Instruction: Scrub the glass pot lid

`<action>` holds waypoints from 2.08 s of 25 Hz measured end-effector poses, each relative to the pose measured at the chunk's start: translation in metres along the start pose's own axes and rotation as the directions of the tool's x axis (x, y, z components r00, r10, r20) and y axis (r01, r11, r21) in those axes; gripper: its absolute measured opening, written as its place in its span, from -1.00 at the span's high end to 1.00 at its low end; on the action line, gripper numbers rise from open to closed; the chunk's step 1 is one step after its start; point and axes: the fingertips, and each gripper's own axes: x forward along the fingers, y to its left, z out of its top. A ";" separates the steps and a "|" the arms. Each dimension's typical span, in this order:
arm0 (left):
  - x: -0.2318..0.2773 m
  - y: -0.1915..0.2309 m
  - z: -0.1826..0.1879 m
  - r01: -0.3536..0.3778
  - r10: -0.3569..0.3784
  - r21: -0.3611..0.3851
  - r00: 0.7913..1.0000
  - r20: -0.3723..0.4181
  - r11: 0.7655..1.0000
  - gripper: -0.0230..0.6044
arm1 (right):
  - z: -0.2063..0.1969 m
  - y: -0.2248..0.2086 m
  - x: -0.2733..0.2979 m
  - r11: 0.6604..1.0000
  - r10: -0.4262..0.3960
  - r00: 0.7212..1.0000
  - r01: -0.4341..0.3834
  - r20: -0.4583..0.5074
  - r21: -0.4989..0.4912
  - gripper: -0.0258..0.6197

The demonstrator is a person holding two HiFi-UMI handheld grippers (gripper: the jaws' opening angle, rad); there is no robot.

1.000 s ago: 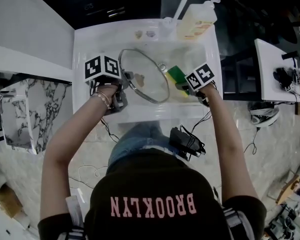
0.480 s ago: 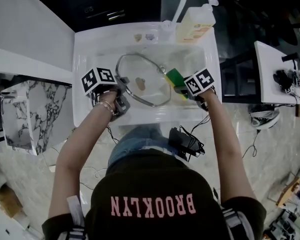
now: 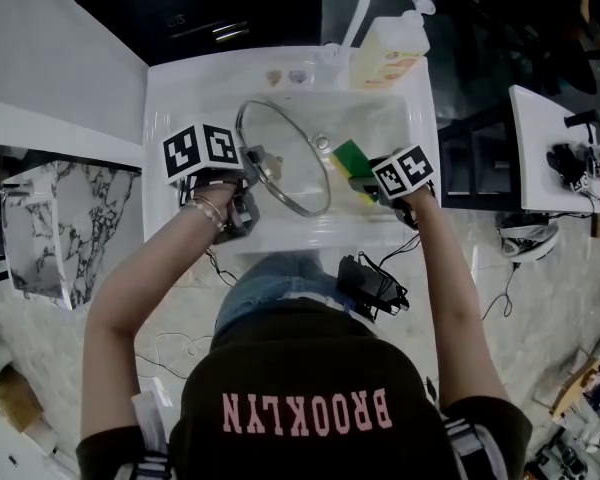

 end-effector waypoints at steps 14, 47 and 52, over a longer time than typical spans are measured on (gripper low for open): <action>-0.040 -0.024 0.019 -0.039 0.055 0.192 0.995 -0.078 0.981 0.64 | 0.007 0.013 -0.017 0.995 0.013 0.999 -0.009 0.034 -0.097 0.01; 0.000 -0.127 0.013 0.034 0.140 0.965 0.987 -0.073 0.260 0.75 | -0.008 -0.025 -0.131 0.969 -0.226 0.931 0.185 0.288 0.164 0.01; 0.022 -0.152 0.012 0.079 0.149 0.997 0.986 -0.077 -0.008 0.75 | -0.017 -0.030 -0.135 0.962 -0.241 0.925 0.189 0.294 0.195 0.01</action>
